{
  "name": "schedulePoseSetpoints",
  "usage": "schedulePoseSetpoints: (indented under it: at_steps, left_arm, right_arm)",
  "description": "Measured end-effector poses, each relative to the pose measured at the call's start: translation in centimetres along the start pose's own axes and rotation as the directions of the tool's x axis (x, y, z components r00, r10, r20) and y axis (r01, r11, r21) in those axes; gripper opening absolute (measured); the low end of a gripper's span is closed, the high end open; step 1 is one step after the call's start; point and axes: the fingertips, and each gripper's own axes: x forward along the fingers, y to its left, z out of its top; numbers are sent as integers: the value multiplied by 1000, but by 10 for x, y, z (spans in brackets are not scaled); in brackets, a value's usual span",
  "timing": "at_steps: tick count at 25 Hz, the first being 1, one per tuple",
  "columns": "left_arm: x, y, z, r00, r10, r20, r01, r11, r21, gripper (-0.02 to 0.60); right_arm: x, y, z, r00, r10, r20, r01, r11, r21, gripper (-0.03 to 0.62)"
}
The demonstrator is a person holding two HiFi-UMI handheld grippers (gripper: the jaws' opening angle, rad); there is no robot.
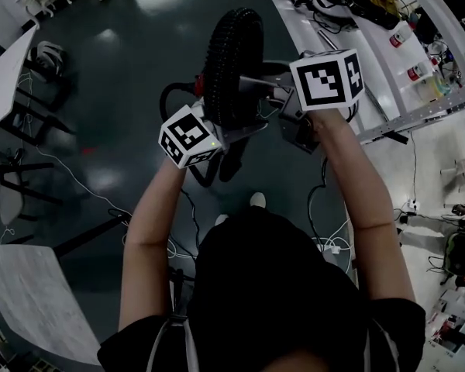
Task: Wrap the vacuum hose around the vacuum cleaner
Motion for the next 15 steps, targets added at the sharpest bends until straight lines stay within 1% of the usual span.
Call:
schedulePoseSetpoints:
  at_steps: [2, 4, 7, 9, 13, 15]
  left_arm:
    - [9, -7, 10, 999, -30, 23, 30, 1000, -2, 286]
    - [12, -10, 14, 998, -31, 58, 32, 999, -32, 276]
    - [15, -7, 15, 996, 2, 86, 4, 998, -67, 268]
    - [20, -3, 15, 995, 31, 95, -24, 997, -76, 261]
    - [27, 7, 16, 990, 97, 99, -91, 994, -65, 252]
    - [29, 10, 17, 988, 115, 100, -108, 991, -74, 250]
  right_arm:
    - [0, -3, 4, 1000, -2, 27, 2, 1000, 1, 178]
    - [2, -7, 6, 999, -20, 33, 20, 1000, -19, 176]
    - [5, -10, 6, 998, -54, 19, 55, 994, -93, 172]
    - [5, -15, 7, 997, -74, 26, 77, 987, -142, 170]
    - [4, -19, 13, 996, -51, 71, 64, 977, -205, 170]
    - [4, -22, 16, 995, -52, 88, 71, 971, -228, 172]
